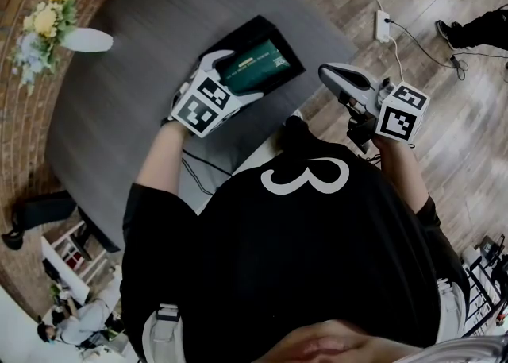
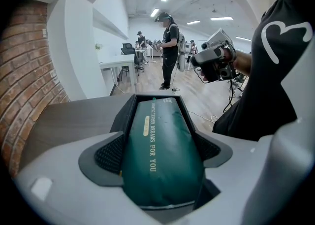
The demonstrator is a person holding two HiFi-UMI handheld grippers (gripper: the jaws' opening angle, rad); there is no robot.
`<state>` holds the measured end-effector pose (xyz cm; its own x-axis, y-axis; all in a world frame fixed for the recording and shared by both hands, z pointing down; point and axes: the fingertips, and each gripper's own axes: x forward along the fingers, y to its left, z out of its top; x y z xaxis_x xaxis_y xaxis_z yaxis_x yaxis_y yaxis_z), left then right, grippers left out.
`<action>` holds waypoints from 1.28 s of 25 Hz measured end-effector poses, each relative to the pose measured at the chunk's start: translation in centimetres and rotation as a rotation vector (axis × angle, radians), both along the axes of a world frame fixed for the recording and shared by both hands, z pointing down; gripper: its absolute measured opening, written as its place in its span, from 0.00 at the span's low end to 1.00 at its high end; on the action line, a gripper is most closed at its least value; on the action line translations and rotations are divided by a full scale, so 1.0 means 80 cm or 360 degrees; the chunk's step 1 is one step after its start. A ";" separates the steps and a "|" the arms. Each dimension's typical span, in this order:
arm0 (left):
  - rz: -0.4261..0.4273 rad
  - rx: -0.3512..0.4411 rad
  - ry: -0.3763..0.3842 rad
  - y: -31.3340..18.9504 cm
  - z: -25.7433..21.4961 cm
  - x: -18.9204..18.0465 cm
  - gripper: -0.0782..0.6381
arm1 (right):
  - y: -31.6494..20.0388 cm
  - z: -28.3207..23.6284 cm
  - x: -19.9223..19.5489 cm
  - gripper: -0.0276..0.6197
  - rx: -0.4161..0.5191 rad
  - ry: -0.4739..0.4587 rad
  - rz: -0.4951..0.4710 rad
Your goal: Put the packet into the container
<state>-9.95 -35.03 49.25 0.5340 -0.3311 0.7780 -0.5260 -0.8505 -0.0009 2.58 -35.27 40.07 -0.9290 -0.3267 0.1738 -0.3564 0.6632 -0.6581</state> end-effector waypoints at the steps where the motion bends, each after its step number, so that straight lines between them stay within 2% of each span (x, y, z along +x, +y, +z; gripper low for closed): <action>1: -0.0001 0.0007 0.0001 0.000 0.000 0.001 0.76 | 0.000 0.000 0.000 0.05 0.0001 0.0000 0.0000; 4: -0.0027 0.0030 0.0035 -0.001 -0.003 0.004 0.78 | 0.004 -0.001 0.001 0.05 0.0011 0.0004 -0.0011; 7: -0.0071 -0.0015 0.0104 0.003 -0.009 0.006 0.79 | 0.010 -0.002 -0.001 0.05 0.0033 0.0006 -0.0033; 13: -0.0135 -0.0009 0.0128 0.010 -0.015 -0.004 0.79 | 0.017 -0.005 -0.006 0.05 0.0045 0.0001 -0.0049; 15: -0.0192 -0.0014 0.0152 0.014 -0.019 -0.008 0.75 | 0.021 -0.007 -0.008 0.05 0.0054 -0.0004 -0.0049; 18: -0.0353 -0.0020 0.0204 0.019 -0.030 -0.017 0.57 | 0.028 -0.013 -0.014 0.05 0.0095 0.0003 -0.0057; 22: -0.0523 0.0020 0.0383 0.035 -0.061 -0.016 0.42 | 0.042 -0.026 -0.022 0.05 0.0157 0.0005 -0.0087; 25: -0.0648 0.0045 0.0568 0.051 -0.091 -0.009 0.24 | 0.051 -0.042 -0.027 0.05 0.0195 -0.0024 -0.0100; 28: -0.0717 0.0033 0.0804 0.072 -0.121 0.005 0.16 | 0.064 -0.055 -0.035 0.05 0.0227 -0.0042 -0.0123; 32: -0.0803 0.0094 0.1017 0.099 -0.162 0.008 0.12 | 0.086 -0.072 -0.047 0.05 0.0272 -0.0072 -0.0166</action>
<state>-9.30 -27.14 36.33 0.6445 -0.6812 0.3474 -0.7597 -0.5191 0.3915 -1.15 -28.35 34.34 -0.9649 -0.2497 0.0815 -0.2527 0.7983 -0.5467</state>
